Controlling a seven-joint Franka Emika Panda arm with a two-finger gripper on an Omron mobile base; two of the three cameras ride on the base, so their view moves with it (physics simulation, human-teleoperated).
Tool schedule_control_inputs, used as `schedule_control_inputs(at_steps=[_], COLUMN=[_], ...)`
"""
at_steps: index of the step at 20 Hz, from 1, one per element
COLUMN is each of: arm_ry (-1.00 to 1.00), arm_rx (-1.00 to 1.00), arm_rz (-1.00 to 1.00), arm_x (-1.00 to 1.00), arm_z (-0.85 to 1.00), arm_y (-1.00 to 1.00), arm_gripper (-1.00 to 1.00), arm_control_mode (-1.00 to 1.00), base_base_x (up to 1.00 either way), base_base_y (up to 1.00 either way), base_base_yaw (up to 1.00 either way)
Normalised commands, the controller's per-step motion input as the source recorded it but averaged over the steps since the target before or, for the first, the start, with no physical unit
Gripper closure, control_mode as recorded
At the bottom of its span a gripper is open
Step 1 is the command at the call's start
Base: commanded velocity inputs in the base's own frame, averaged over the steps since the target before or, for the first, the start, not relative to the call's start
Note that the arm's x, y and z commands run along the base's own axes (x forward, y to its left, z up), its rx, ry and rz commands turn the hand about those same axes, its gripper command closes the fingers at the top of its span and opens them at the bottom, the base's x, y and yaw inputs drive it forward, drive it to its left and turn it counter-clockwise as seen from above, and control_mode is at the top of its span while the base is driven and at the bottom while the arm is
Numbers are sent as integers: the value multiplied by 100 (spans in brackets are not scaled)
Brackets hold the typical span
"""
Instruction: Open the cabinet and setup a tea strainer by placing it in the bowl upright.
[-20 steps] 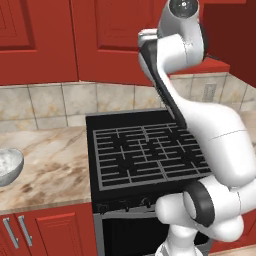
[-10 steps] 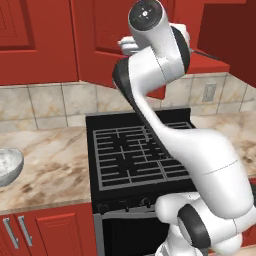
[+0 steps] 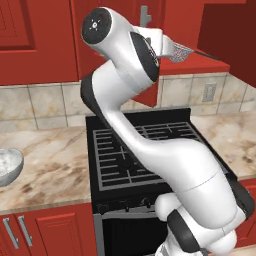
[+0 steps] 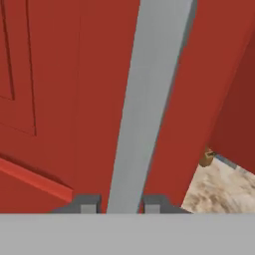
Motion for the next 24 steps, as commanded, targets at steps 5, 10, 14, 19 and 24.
schedule_control_inputs(at_steps=[5,10,14,19,24], arm_ry=[0,0,0,1,-4], arm_rx=[-5,15,45,54,62], arm_rz=[-5,0,8,14,17], arm_x=[-22,-76,-67,-3,8], arm_z=[13,25,9,0,-17], arm_y=[10,-40,-99,-100,-86], arm_gripper=[-100,-100,-100,-100,-100], arm_control_mode=[-100,-100,-100,-100,-100], base_base_x=[0,0,0,0,0], base_base_y=[0,0,0,0,0], base_base_yaw=[0,0,0,0,0])
